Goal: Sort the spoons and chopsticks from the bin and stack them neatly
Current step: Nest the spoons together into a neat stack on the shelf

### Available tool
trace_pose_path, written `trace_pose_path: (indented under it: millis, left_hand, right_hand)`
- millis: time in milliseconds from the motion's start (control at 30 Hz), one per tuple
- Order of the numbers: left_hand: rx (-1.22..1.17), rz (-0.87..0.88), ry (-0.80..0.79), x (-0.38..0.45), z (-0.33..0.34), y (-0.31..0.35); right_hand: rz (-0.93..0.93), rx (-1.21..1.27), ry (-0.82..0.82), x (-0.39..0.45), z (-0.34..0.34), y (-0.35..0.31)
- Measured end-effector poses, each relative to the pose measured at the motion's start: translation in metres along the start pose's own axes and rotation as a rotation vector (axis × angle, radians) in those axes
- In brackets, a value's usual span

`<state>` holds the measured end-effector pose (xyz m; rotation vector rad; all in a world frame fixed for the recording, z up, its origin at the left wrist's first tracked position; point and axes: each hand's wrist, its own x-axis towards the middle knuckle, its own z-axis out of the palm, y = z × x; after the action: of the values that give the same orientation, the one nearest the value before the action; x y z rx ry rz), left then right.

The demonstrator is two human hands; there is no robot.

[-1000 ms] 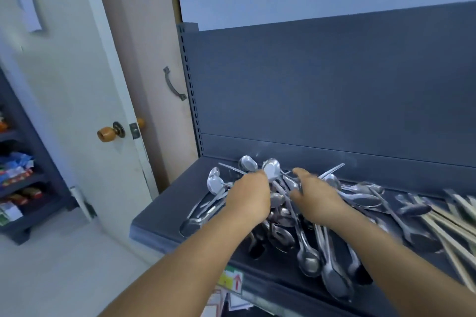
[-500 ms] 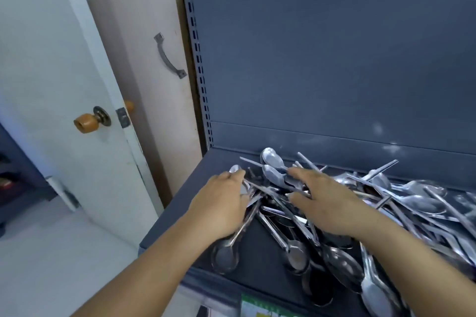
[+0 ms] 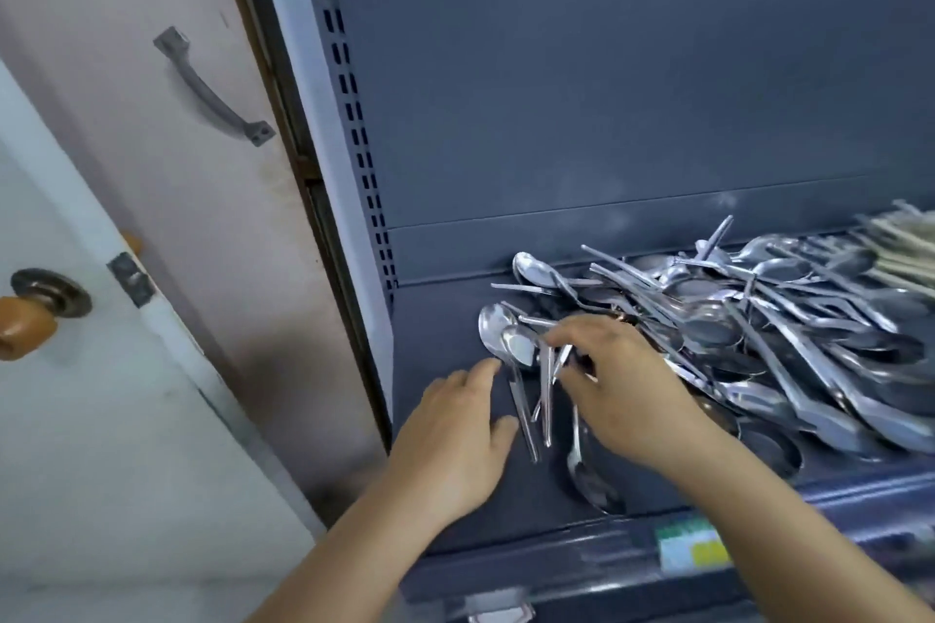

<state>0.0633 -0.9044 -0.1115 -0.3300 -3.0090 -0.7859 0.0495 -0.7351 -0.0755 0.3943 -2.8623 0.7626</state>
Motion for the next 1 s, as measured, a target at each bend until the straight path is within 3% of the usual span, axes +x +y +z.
trace_pose_path:
  millis: [133, 300, 433, 567, 733, 1000]
  left_hand:
    - [-0.018, 0.141, -0.010, 0.001, 0.007, -0.004]
    - [0.157, 0.240, -0.063, -0.002, 0.016, -0.008]
    - [0.197, 0.199, -0.006, -0.009, 0.015, -0.016]
    - [0.218, 0.162, 0.072, -0.021, 0.011, -0.025]
    - [0.138, 0.080, 0.156, -0.019, 0.001, -0.025]
    - [-0.015, -0.153, 0.103, 0.012, -0.001, -0.017]
  right_hand:
    - [0.142, 0.005, 0.021, -0.022, 0.007, -0.007]
    - [0.243, -0.025, -0.014, -0.040, 0.014, -0.009]
    - [0.285, -0.021, -0.138, -0.043, 0.023, -0.009]
    - [0.282, 0.071, -0.178, -0.041, 0.034, -0.017]
    - [0.220, 0.008, -0.211, -0.037, 0.034, -0.019]
    - [0.008, -0.155, -0.223, -0.018, 0.031, -0.009]
